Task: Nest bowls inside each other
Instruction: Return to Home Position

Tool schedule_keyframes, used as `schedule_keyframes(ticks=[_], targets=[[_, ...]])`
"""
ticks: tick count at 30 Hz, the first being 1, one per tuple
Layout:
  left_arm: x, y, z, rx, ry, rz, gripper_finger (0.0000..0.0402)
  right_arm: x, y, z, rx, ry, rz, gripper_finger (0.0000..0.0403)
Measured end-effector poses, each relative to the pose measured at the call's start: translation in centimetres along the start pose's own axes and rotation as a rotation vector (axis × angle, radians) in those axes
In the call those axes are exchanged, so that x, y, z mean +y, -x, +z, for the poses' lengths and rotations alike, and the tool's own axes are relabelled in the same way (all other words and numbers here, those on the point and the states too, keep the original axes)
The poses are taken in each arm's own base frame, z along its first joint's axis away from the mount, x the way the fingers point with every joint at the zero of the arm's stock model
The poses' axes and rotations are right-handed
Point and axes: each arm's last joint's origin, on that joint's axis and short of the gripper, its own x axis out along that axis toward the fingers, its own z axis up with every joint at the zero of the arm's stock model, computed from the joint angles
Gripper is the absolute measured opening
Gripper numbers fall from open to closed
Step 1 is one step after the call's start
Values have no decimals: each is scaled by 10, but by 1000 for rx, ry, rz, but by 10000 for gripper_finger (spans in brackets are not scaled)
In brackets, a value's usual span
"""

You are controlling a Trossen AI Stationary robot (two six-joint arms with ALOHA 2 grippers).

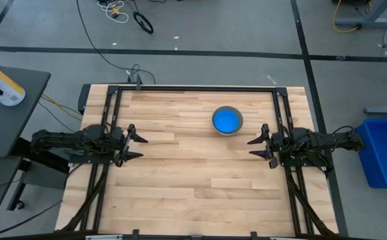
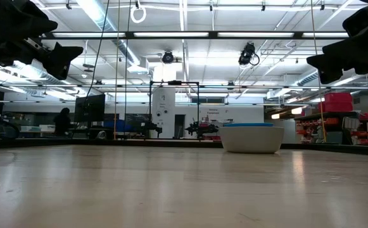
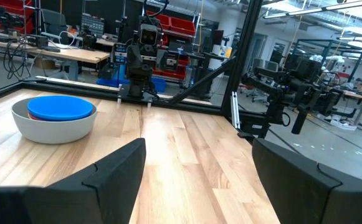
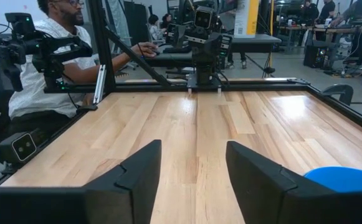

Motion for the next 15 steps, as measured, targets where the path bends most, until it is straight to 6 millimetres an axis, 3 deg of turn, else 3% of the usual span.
schedule_keyframes(ticks=[15], targets=[[0,0,0,0,0,0,304,0,0,0,0,0,1,198]])
